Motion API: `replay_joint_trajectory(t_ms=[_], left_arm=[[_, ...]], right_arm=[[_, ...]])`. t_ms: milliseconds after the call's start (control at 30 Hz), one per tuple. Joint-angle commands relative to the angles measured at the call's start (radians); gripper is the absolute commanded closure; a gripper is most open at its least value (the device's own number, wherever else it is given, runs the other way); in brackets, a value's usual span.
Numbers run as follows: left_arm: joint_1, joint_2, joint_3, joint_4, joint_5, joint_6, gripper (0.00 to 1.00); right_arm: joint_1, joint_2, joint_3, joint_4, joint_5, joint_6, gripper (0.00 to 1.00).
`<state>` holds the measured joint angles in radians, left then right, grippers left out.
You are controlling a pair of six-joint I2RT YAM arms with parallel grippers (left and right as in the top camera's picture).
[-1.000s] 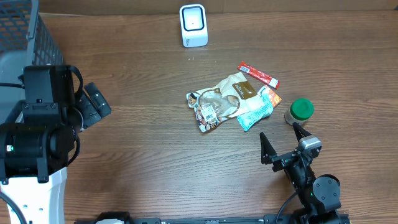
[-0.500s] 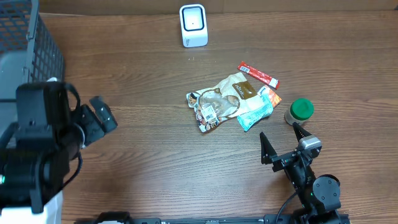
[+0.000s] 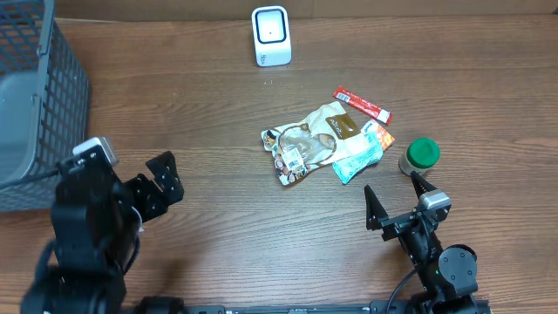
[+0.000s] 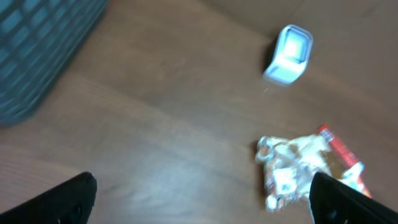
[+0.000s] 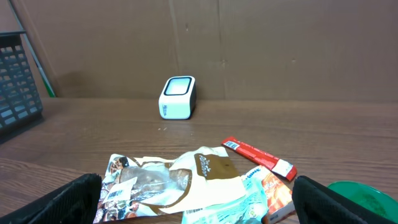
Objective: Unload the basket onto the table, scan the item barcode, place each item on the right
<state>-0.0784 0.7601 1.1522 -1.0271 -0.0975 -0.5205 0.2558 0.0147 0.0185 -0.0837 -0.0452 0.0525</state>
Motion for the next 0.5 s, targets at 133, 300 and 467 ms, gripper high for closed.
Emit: replay_joint_trajectory(t_ms=[133, 300, 467], left_arm=[[-0.01, -0.24, -0.205, 0.319, 0.038, 0.003, 0.0], [-0.01, -0.386, -0.338, 0.568, 0.087, 0.027, 0.0], [-0.01, -0.52, -0.458, 0.76, 0.132, 0.086, 0.0]], right_arm=[[-0.003, -0.012, -0.011, 0.003, -0.001, 0.004, 0.0], [-0.003, -0.012, -0.011, 0.003, -0.001, 0.004, 0.0], [-0.003, -0.012, -0.011, 0.003, -0.001, 0.004, 0.0]])
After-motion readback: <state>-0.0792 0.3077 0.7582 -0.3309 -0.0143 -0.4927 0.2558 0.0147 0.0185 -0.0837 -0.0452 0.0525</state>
